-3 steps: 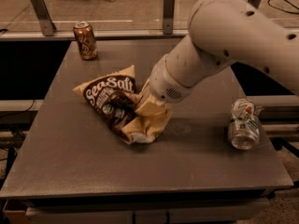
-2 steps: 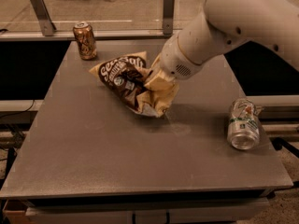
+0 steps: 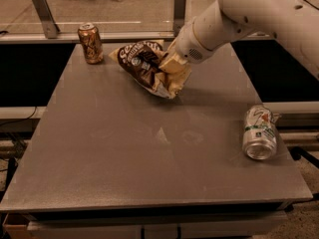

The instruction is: Move brown chip bag near orange can

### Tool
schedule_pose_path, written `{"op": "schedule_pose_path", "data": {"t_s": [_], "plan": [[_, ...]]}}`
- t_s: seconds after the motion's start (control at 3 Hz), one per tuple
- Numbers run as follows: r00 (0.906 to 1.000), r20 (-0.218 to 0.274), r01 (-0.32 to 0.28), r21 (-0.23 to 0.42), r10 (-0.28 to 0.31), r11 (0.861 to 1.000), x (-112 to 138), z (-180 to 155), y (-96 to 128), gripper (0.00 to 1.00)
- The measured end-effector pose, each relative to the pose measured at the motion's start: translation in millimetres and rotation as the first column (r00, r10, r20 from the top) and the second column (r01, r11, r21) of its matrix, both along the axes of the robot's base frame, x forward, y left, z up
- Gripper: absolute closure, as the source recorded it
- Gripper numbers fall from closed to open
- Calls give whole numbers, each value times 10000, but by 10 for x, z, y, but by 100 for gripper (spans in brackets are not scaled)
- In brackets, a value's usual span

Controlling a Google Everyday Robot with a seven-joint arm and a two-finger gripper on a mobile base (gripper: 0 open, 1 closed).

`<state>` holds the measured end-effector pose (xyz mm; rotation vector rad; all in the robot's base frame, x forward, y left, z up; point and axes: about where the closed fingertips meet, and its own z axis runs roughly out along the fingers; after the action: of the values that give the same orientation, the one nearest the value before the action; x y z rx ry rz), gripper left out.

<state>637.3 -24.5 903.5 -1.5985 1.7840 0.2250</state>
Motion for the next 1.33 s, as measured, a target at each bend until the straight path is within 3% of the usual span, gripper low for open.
{"op": "schedule_pose_path", "data": {"t_s": [0.33,0.67,1.33], "plan": [[9987,63,504,211,-506,9985,353,-77,-91,100],[9968,85,792,492,-797,9956,657,-124,-40,100],[9972,-125,740,990,-731,9923,1033,-252,375,100]]}}
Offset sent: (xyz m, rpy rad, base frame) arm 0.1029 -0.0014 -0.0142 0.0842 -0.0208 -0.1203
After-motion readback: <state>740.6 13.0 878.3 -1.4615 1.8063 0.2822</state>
